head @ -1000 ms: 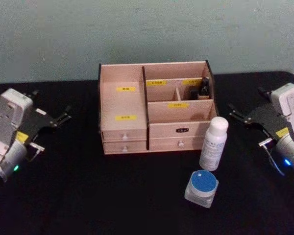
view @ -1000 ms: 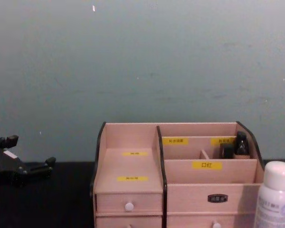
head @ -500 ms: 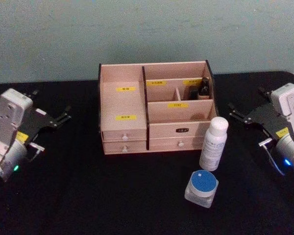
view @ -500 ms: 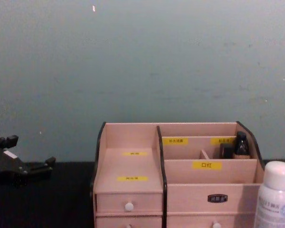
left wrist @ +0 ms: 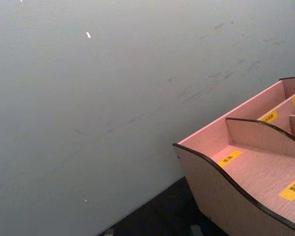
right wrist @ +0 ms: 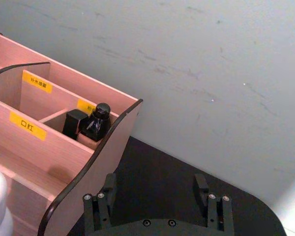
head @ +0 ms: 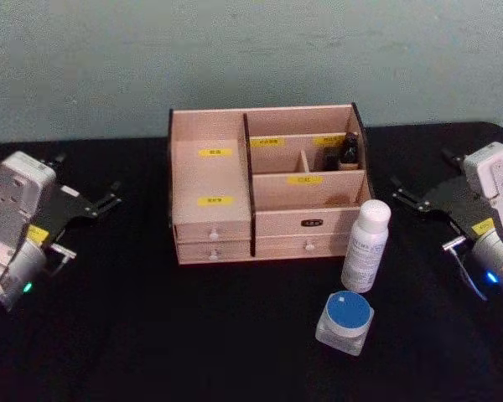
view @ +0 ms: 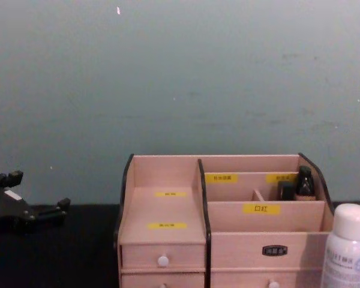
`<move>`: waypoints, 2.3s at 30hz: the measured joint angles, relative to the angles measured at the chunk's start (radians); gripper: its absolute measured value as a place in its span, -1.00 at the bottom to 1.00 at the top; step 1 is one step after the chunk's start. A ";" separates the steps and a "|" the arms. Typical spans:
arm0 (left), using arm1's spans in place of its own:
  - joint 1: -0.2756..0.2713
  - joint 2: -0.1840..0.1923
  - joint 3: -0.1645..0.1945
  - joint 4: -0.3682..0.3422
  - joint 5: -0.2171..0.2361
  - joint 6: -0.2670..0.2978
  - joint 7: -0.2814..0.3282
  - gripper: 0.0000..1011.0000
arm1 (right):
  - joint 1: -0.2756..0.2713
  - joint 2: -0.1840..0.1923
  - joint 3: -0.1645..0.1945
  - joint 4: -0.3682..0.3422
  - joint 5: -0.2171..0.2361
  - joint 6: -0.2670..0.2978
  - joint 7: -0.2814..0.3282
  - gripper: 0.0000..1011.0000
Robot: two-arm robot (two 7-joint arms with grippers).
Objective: Pick up the facial cleanser and watermelon frost from the table and place them into the tiered storage box.
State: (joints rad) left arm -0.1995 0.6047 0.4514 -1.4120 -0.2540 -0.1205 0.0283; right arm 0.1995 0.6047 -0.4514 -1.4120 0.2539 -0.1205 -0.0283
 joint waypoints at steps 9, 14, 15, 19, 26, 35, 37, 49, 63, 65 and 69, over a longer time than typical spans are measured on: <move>0.000 0.000 0.000 0.000 0.000 0.000 0.000 0.98 | 0.000 0.000 0.000 0.000 0.000 0.000 0.000 0.98; 0.000 0.000 0.000 0.000 0.000 0.000 0.000 0.98 | -0.013 0.002 0.017 -0.013 0.009 0.007 0.020 0.98; 0.000 0.000 0.000 0.000 0.000 0.000 0.000 0.98 | -0.018 0.004 0.021 -0.019 0.012 0.010 0.023 0.98; 0.000 0.000 0.000 0.000 0.000 0.000 0.000 0.98 | -0.057 0.021 0.047 -0.062 0.040 0.029 0.043 0.98; 0.000 0.000 0.000 0.000 0.000 0.000 0.000 0.98 | -0.191 0.086 0.111 -0.199 0.109 0.077 0.073 0.98; 0.000 0.000 0.000 0.000 0.000 0.000 0.000 0.98 | -0.372 0.185 0.186 -0.368 0.204 0.119 0.162 0.98; 0.000 0.000 0.000 0.000 0.000 0.000 0.000 0.98 | -0.398 0.202 0.195 -0.397 0.216 0.131 0.185 0.98; 0.000 0.000 0.000 0.000 0.000 0.000 0.000 0.98 | -0.413 0.178 0.195 -0.452 0.264 0.225 0.247 0.98; 0.000 0.000 0.000 0.000 0.000 0.000 0.000 0.98 | -0.309 0.005 0.137 -0.383 0.215 0.324 0.159 0.98; 0.000 0.000 0.000 0.000 0.000 0.000 0.000 0.98 | -0.299 -0.014 0.137 -0.374 0.204 0.335 0.143 0.98; 0.000 0.000 0.000 0.000 0.000 0.000 0.000 0.98 | -0.284 -0.041 0.137 -0.359 0.190 0.345 0.130 0.98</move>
State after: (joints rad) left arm -0.1995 0.6047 0.4514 -1.4120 -0.2539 -0.1205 0.0283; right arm -0.0849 0.5634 -0.3143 -1.7705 0.4442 0.2246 0.1014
